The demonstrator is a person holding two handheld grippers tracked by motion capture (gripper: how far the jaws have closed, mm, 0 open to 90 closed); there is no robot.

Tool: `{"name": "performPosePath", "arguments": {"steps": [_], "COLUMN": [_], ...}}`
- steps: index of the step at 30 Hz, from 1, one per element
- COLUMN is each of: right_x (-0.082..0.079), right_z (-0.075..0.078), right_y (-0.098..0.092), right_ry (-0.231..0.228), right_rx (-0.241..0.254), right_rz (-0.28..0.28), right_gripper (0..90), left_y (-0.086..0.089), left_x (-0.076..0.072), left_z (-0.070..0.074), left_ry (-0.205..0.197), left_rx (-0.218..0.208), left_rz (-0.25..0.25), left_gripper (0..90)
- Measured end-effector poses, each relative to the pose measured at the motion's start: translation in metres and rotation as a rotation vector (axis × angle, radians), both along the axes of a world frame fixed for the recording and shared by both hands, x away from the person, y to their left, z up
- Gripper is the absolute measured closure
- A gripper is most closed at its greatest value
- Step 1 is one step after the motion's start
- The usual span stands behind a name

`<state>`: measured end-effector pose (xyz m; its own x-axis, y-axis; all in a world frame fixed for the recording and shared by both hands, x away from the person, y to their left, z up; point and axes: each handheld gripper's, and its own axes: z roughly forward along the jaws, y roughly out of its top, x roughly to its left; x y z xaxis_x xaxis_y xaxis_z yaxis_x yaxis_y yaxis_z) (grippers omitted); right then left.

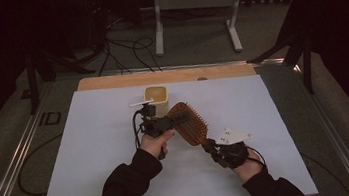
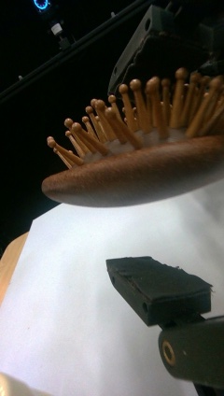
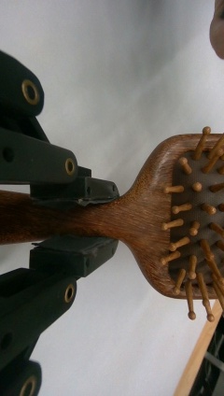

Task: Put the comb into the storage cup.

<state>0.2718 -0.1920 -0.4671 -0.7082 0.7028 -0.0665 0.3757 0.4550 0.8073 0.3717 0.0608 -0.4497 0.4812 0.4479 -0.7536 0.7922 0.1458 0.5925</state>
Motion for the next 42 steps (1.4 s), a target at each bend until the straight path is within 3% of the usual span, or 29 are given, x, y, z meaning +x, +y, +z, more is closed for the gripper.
{"name": "performPosePath", "arguments": {"steps": [5,11,15,19,23,38,39,41,42], "right_x": [0.000,0.000,0.000,0.000,-0.001,0.000,0.001,0.002,0.002], "right_z": [0.000,0.000,0.000,0.001,0.001,0.000,-0.001,-0.001,-0.001], "right_y": [0.001,0.002,0.000,-0.001,0.000,-0.002,-0.003,-0.004,-0.003], "right_ry": [-0.004,-0.004,-0.007,-0.018,-0.024,-0.030,-0.030,-0.020,-0.012], "right_rx": [-0.001,-0.001,0.008,0.006,0.007,0.048,0.055,0.093,0.089], "right_rz": [0.000,0.000,-0.005,-0.006,-0.011,0.011,0.021,0.029,0.026], "right_gripper": [73.3,73.2,73.2,73.2,73.2,71.8,69.7,55.0,47.7], "left_y": [-0.005,-0.011,-0.011,-0.010,-0.010,-0.013,-0.013,-0.013,-0.013], "left_x": [-0.003,-0.007,-0.007,-0.006,-0.007,-0.010,-0.010,-0.011,-0.010], "left_z": [0.002,0.005,0.006,0.006,0.008,0.020,0.020,0.023,0.024], "left_ry": [-0.004,-0.016,-0.016,-0.011,-0.024,-0.076,-0.080,-0.091,-0.096], "left_rx": [0.016,0.012,-0.006,-0.051,-0.061,-0.018,-0.014,-0.005,-0.007], "left_rz": [0.001,-0.014,-0.013,-0.031,-0.031,-0.048,-0.047,-0.047,-0.050], "left_gripper": [22.2,40.1,43.4,46.7,49.1,52.7,52.7,52.7,52.7]}}
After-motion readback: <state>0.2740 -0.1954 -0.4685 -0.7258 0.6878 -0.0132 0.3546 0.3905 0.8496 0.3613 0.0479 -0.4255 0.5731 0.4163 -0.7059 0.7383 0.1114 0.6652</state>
